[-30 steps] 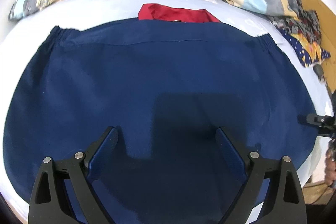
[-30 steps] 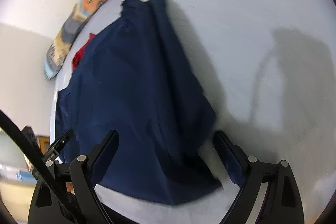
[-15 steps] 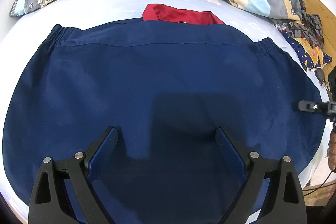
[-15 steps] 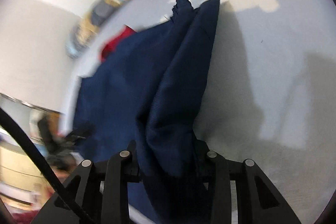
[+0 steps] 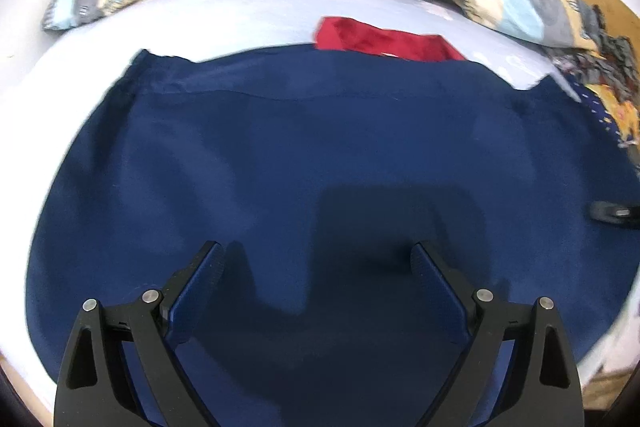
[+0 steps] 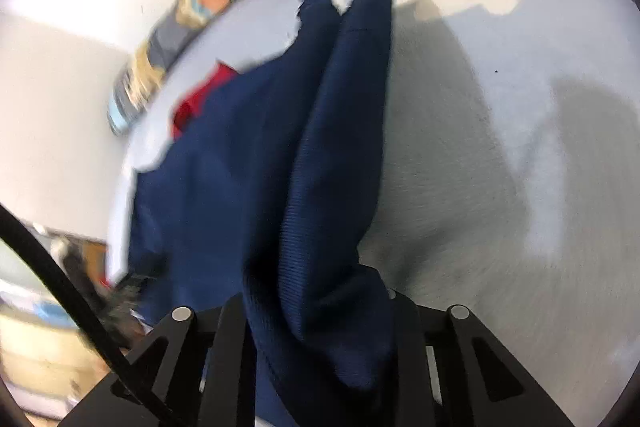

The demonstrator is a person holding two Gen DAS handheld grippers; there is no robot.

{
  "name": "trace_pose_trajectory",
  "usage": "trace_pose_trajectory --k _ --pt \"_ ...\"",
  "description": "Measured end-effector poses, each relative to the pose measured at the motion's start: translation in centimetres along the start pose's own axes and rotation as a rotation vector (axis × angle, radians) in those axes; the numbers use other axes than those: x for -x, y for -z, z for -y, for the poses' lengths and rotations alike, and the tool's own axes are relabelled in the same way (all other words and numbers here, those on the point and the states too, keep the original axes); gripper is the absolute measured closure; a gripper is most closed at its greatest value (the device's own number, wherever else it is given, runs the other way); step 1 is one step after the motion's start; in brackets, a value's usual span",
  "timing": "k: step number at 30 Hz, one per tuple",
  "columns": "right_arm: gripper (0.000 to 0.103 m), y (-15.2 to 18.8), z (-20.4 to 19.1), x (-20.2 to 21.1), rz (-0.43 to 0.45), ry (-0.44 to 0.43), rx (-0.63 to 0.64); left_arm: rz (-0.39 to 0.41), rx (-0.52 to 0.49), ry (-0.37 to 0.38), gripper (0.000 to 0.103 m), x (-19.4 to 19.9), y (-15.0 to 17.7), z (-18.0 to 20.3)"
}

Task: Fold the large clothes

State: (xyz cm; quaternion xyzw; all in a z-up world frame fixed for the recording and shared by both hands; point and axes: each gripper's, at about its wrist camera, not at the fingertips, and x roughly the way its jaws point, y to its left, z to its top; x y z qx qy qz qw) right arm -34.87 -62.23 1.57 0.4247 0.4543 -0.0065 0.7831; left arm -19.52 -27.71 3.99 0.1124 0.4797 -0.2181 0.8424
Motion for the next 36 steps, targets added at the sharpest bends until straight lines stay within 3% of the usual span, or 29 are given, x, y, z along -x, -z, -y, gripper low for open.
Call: trace_pose_trajectory --k 4,6,9,11,14,25,30,36 --pt "0.084 0.5 -3.3 2.8 0.068 -0.093 0.007 -0.022 0.017 -0.021 0.005 -1.9 0.3 -0.3" --pt "0.085 1.0 -4.6 3.8 0.093 -0.143 0.013 -0.010 -0.027 -0.080 0.004 -2.3 0.5 0.6" --pt "0.086 1.8 -7.3 4.7 0.120 -0.227 0.033 -0.017 0.007 -0.090 0.005 -2.1 0.4 0.4" --pt "0.086 2.4 -9.1 4.9 0.127 -0.253 0.061 0.018 0.037 -0.098 0.009 -1.0 0.4 0.3" --pt "0.085 2.9 -10.4 5.1 0.123 -0.284 0.075 0.042 -0.043 -0.205 0.008 -1.5 0.5 1.0" --pt "0.085 3.8 -13.5 4.6 0.136 -0.362 0.017 -0.003 0.009 -0.114 0.008 -1.6 0.4 -0.2" --pt "0.085 3.9 -14.9 4.6 0.148 -0.392 0.005 0.064 0.071 -0.090 0.008 1.8 -0.4 -2.8" --pt "0.085 4.5 -17.9 4.1 0.142 -0.432 0.023 0.157 0.141 -0.139 0.008 6.0 -1.0 -8.0"
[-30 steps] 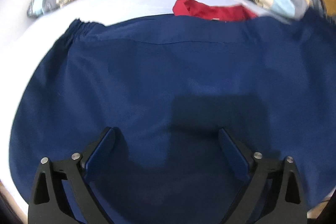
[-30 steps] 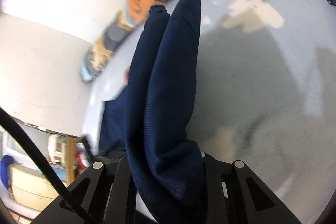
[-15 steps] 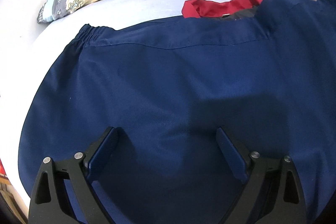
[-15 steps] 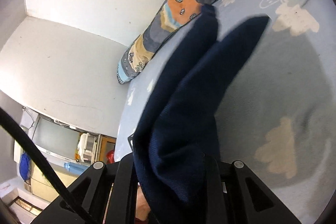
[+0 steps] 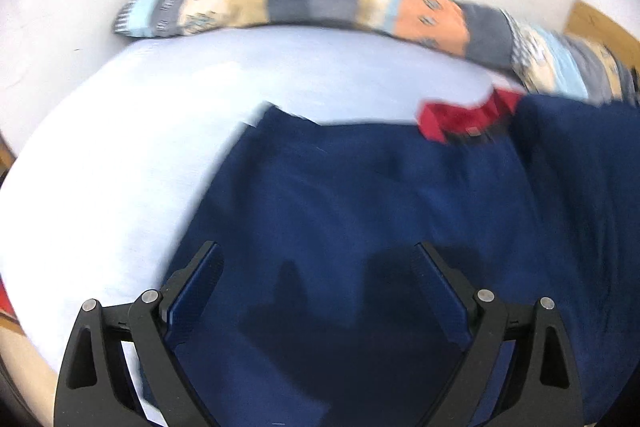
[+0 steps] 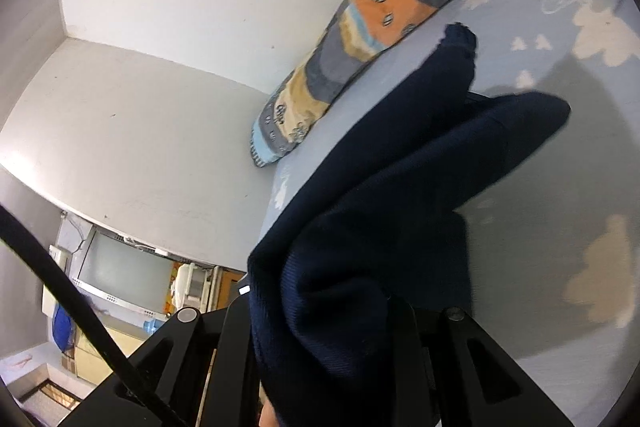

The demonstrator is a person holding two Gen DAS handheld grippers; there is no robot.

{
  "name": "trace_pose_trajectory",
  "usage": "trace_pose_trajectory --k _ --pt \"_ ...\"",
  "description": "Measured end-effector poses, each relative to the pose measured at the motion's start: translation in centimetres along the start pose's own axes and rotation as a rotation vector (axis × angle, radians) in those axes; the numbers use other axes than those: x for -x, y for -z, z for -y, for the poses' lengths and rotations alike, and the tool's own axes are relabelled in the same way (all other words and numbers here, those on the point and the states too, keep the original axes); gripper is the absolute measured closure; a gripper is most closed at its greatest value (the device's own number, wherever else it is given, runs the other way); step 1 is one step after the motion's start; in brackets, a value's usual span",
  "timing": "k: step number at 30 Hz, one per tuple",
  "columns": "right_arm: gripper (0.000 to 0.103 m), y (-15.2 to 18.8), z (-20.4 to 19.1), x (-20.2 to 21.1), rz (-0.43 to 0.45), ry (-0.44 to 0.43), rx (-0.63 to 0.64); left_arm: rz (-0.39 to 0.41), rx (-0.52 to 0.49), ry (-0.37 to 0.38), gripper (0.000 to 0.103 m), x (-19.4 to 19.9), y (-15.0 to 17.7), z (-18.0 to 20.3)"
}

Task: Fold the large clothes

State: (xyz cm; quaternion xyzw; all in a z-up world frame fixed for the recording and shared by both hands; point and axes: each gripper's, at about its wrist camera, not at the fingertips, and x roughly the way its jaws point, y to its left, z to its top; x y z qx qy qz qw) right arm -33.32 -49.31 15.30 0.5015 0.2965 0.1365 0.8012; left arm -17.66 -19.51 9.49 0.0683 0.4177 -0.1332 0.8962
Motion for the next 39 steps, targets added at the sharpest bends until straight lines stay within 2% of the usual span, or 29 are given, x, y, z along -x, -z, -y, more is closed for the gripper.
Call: trace_pose_trajectory --k 6,10,13,17,20,23,26,31,32,34,35,37,39 --pt "0.085 1.7 -3.2 -4.2 -0.036 0.009 0.051 0.048 0.118 -0.048 0.008 2.1 -1.6 -6.5" --pt "0.085 3.3 -5.4 -9.0 -0.066 0.098 0.131 0.065 0.159 -0.079 0.008 3.2 -1.6 -9.9" --pt "0.085 5.4 -6.5 -13.2 -0.083 0.217 0.209 0.077 0.189 -0.099 0.009 4.0 -1.6 -12.2" --pt "0.086 9.0 -7.5 -20.9 -0.109 0.401 0.340 0.098 0.241 -0.111 0.009 5.1 -1.8 -15.1" --pt "0.086 12.9 -8.0 -27.9 -0.143 0.606 0.541 0.104 0.270 -0.125 0.009 5.6 -1.6 -17.0" --pt "0.086 16.3 -7.0 -32.9 -0.204 0.756 0.688 0.103 0.299 -0.144 0.009 6.0 -1.3 -19.0" --pt "0.086 17.3 -5.6 -35.4 -0.216 0.841 0.768 0.103 0.332 -0.157 0.009 6.2 -1.1 -20.6" --pt "0.083 18.1 -6.2 -35.8 -0.265 0.910 0.863 0.112 0.344 -0.156 0.009 6.4 -1.3 -20.8" --pt "0.081 18.2 -6.5 -35.9 -0.270 0.925 0.891 0.113 0.343 -0.152 0.009 6.5 -1.3 -20.7" --pt "0.068 18.3 -7.0 -36.1 -0.284 0.938 0.922 0.115 0.336 -0.147 0.009 6.5 -1.3 -20.4" --pt "0.059 18.6 -7.5 -36.1 -0.300 0.953 0.958 0.116 0.329 -0.149 0.009 6.6 -1.3 -20.2" --pt "0.050 18.3 -8.3 -36.2 -0.330 0.940 1.012 0.121 0.327 -0.156 0.009 6.6 -1.4 -20.1" --pt "0.034 18.5 -8.9 -35.6 -0.366 0.932 1.046 0.120 0.334 -0.153 0.009 6.6 -1.3 -20.3"
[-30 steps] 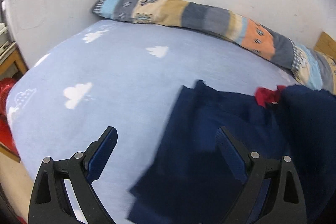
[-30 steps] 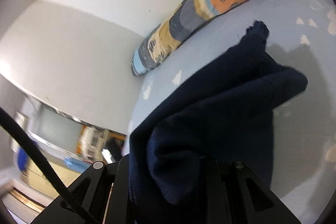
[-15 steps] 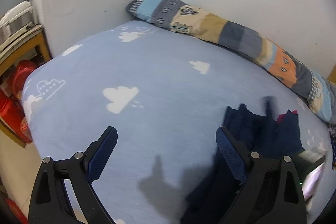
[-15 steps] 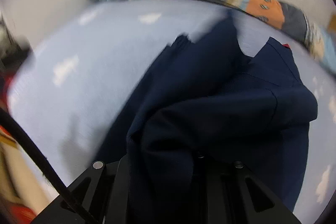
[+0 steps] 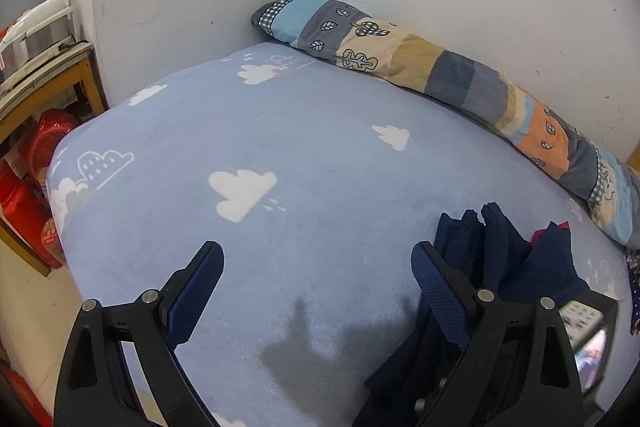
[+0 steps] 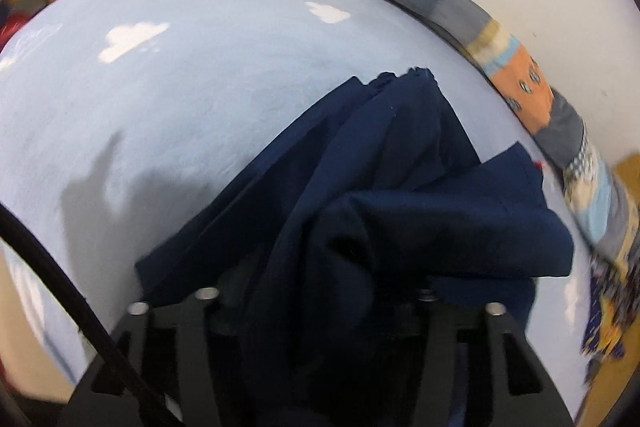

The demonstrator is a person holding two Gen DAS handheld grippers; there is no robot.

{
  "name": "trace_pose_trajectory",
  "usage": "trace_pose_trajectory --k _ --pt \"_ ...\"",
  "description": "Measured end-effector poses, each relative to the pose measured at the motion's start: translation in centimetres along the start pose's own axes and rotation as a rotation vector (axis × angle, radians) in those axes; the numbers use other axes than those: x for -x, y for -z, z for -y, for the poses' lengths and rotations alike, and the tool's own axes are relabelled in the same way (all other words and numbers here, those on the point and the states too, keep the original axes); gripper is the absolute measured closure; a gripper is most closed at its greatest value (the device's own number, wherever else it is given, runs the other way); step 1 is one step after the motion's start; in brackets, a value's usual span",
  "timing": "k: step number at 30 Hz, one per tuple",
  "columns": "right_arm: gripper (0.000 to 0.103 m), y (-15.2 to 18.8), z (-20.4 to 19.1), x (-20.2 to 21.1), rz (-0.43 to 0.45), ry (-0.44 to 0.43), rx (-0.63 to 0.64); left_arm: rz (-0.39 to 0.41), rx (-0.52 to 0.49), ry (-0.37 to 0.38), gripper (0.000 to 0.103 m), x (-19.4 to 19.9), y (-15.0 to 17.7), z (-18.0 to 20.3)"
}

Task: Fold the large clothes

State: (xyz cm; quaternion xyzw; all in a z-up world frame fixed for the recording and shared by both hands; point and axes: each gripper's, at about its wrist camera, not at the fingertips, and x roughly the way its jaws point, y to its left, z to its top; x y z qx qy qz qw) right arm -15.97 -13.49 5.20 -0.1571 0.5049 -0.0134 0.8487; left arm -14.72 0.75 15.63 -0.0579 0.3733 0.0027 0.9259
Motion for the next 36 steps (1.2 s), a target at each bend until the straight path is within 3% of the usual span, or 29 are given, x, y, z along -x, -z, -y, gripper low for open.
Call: trace_pose_trajectory --k 5,8,12,14,15,17,21,25,28,31,35,36 --pt "0.014 2.4 1.1 4.2 0.045 -0.052 0.086 -0.007 0.015 0.011 0.009 -0.1 -0.1 -0.1" --pt "0.014 2.2 2.7 4.8 0.031 -0.104 0.064 0.005 -0.002 0.003 0.009 0.2 -0.1 0.3" --pt "0.014 -1.4 3.8 4.7 0.054 -0.115 0.081 0.015 -0.008 -0.007 0.009 0.3 0.0 0.6" --pt "0.014 -3.4 2.3 6.1 0.125 -0.097 0.151 0.012 -0.009 -0.011 0.009 0.3 0.0 0.6" --pt "0.014 -4.3 1.7 7.0 0.166 -0.131 0.191 0.012 -0.009 -0.016 0.009 0.3 0.0 0.5" --pt "0.014 -5.4 1.8 8.0 0.168 -0.230 0.199 0.014 -0.002 -0.019 0.009 0.2 -0.1 0.2" --pt "0.014 -5.4 6.3 10.0 0.211 -0.325 0.070 0.007 0.007 -0.008 0.009 0.2 -0.2 0.1" --pt "0.014 -4.2 12.5 10.4 0.249 -0.295 -0.088 -0.002 -0.026 0.009 0.009 0.1 0.2 1.5" --pt "0.013 -3.0 16.7 8.8 0.184 -0.250 -0.216 -0.027 -0.056 0.027 0.009 -0.5 0.6 2.7" --pt "0.013 0.0 18.3 7.5 0.113 -0.263 -0.292 -0.099 -0.120 0.070 0.009 -1.9 1.6 4.4" --pt "0.013 6.9 19.3 6.4 0.043 -0.357 -0.451 -0.281 -0.124 0.253 0.009 -4.3 3.3 5.7" --pt "0.013 7.9 19.2 6.4 0.037 -0.361 -0.460 -0.298 -0.124 0.268 0.009 -4.4 3.6 5.8"
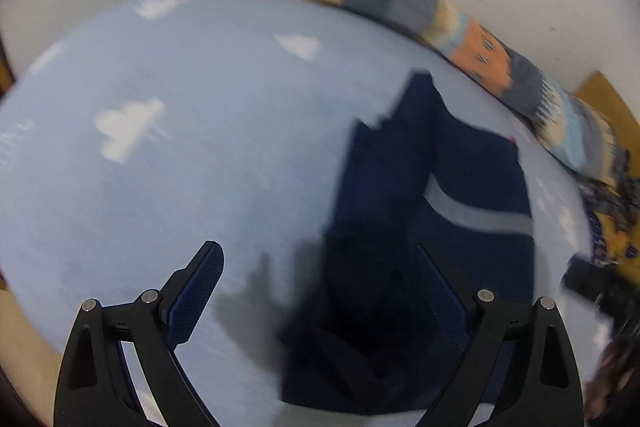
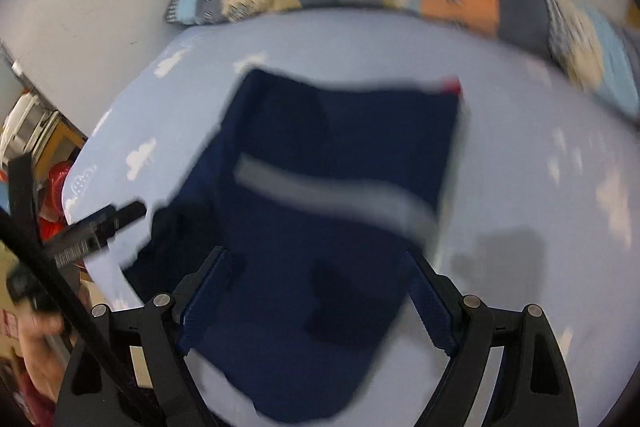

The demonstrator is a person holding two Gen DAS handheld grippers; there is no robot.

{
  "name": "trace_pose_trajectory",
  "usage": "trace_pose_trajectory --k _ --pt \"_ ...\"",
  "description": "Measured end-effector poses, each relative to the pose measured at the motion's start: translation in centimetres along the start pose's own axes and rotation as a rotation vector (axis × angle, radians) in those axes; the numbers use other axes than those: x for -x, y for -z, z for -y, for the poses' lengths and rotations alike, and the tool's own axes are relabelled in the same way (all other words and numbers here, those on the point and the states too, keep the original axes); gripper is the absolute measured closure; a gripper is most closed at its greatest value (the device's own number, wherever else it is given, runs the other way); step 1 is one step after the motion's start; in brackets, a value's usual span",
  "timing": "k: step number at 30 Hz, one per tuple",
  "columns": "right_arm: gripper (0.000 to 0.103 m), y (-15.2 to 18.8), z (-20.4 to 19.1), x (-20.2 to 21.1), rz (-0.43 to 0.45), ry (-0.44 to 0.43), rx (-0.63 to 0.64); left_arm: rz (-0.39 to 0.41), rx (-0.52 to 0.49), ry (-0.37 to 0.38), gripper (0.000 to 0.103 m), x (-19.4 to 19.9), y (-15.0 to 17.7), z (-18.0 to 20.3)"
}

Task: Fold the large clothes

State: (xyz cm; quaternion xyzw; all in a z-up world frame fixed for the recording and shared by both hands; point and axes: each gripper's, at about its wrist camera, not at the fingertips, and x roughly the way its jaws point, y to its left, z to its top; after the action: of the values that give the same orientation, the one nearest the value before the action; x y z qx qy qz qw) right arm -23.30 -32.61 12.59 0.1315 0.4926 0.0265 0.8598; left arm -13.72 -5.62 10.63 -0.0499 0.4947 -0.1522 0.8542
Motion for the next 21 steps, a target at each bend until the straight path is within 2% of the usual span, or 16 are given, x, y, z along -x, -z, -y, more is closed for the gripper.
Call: trace_pose_trajectory --k 4,6,7,8,9,13,17,18,19,20,21 --pt "0.013 5.1 1.3 0.8 0.022 -0.010 -0.030 -0.046 -0.030 0.076 0.009 -0.6 0.9 0.8" --pt "0.013 7.1 0.8 1.7 0.052 -0.012 0.007 -0.053 -0.059 0.107 0.014 -0.6 1.2 1.4" --pt "0.013 8.0 0.2 1.9 0.052 0.002 0.045 -0.054 -0.072 0.109 0.030 -0.6 1.4 1.5" --pt "0.013 8.9 -0.4 2.0 0.051 -0.003 0.079 -0.068 -0.080 0.105 0.052 -0.9 1.6 1.7" --pt "0.013 10.1 -1.2 2.0 0.050 -0.012 0.127 -0.085 -0.082 0.106 0.055 -1.3 1.8 1.7" --pt "0.013 14.0 -3.4 1.3 0.068 0.083 0.272 -0.080 -0.077 0.105 0.059 -1.5 1.7 1.8" --pt "0.013 16.5 -7.1 0.4 0.108 0.202 0.488 -0.069 -0.094 0.102 0.063 -1.1 1.8 2.2" --pt "0.013 16.9 -7.6 0.2 0.126 0.234 0.511 -0.069 -0.096 0.102 0.063 -1.0 1.9 2.3" --pt "0.013 17.1 -8.0 -0.2 0.150 0.302 0.522 -0.070 -0.099 0.101 0.063 -1.0 1.8 2.2" --pt "0.014 17.1 -8.0 -0.6 0.153 0.326 0.524 -0.070 -0.099 0.101 0.064 -0.9 1.9 2.0" --pt "0.018 16.9 -7.8 -1.0 0.160 0.333 0.520 -0.072 -0.095 0.102 0.064 -0.9 1.9 2.0"
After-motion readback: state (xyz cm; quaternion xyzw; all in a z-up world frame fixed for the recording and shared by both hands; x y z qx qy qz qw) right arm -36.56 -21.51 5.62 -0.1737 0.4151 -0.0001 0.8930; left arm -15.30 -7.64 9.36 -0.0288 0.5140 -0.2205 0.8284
